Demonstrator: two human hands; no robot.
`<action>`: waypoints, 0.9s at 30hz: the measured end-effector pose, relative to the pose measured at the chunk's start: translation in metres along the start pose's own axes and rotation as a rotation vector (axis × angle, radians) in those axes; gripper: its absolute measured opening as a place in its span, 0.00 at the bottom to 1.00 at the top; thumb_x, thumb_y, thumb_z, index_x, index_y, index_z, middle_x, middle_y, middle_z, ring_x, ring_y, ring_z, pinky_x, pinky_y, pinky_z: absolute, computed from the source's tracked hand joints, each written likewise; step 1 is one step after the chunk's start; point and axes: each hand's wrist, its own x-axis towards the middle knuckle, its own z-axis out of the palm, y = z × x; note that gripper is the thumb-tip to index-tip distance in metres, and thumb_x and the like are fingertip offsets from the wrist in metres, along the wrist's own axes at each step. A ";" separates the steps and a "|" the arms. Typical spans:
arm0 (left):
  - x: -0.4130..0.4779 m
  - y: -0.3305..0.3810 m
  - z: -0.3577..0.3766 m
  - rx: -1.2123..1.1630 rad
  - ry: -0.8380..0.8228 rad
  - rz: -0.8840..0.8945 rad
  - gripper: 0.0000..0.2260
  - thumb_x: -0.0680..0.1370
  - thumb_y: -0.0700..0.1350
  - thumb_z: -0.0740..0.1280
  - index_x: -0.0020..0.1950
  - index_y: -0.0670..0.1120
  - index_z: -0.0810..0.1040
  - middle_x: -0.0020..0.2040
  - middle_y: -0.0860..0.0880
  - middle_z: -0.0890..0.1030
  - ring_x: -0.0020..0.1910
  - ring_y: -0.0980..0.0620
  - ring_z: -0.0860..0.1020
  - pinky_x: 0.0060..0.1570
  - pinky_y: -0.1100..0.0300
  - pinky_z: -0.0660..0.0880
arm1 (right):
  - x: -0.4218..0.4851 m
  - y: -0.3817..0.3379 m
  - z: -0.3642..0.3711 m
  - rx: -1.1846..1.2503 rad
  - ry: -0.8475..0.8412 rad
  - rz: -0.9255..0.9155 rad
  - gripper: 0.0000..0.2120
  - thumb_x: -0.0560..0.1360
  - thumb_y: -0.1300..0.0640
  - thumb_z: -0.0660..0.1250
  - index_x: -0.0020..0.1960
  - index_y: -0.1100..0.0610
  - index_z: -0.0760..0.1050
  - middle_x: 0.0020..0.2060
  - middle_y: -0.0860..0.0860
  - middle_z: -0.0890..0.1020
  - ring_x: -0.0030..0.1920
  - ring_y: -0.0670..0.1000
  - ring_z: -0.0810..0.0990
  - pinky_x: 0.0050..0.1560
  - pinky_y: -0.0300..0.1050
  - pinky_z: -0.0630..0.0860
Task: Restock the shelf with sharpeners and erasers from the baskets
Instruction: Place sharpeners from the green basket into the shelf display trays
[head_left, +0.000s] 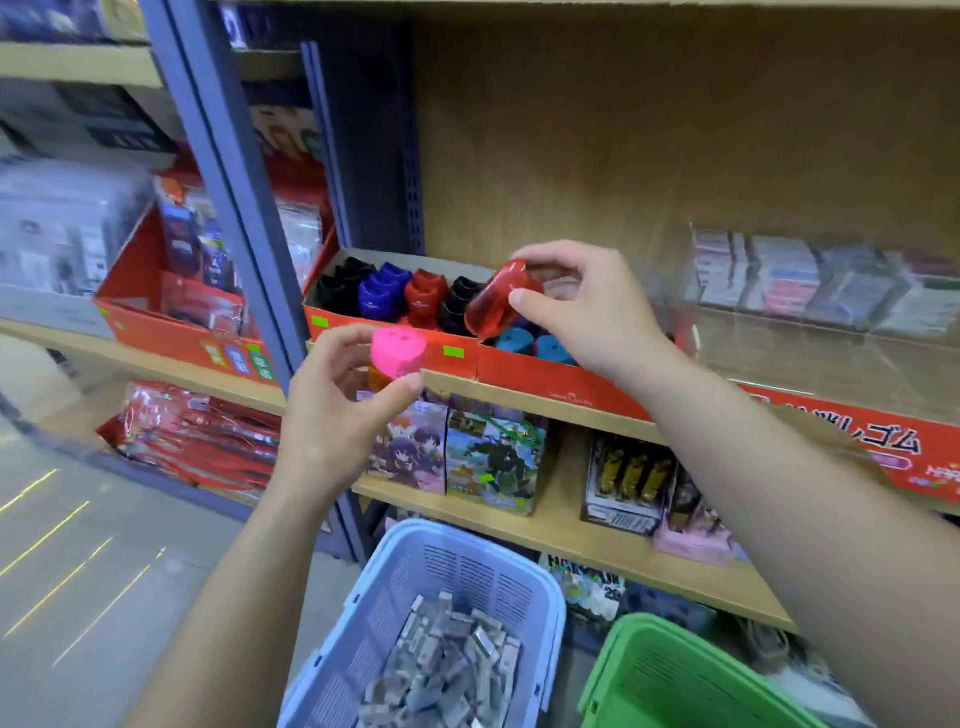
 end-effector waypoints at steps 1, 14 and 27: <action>-0.001 -0.008 -0.005 0.014 0.010 -0.006 0.19 0.72 0.43 0.79 0.60 0.52 0.77 0.55 0.54 0.84 0.56 0.54 0.82 0.61 0.49 0.77 | 0.011 -0.002 0.010 -0.009 -0.011 -0.017 0.13 0.73 0.63 0.74 0.54 0.49 0.81 0.48 0.46 0.84 0.48 0.46 0.83 0.54 0.38 0.79; 0.009 -0.040 -0.039 -0.001 0.059 -0.001 0.19 0.72 0.43 0.79 0.57 0.56 0.77 0.50 0.66 0.82 0.50 0.67 0.79 0.48 0.77 0.70 | 0.062 0.010 0.092 -0.462 -0.178 -0.128 0.13 0.73 0.53 0.77 0.57 0.48 0.84 0.43 0.38 0.80 0.40 0.38 0.76 0.44 0.30 0.72; 0.005 -0.038 -0.023 -0.186 -0.073 -0.009 0.24 0.77 0.44 0.75 0.69 0.63 0.76 0.65 0.54 0.79 0.60 0.50 0.82 0.60 0.50 0.79 | -0.001 -0.011 0.075 -0.134 -0.359 -0.177 0.19 0.79 0.63 0.65 0.64 0.44 0.80 0.57 0.40 0.79 0.54 0.44 0.80 0.53 0.41 0.76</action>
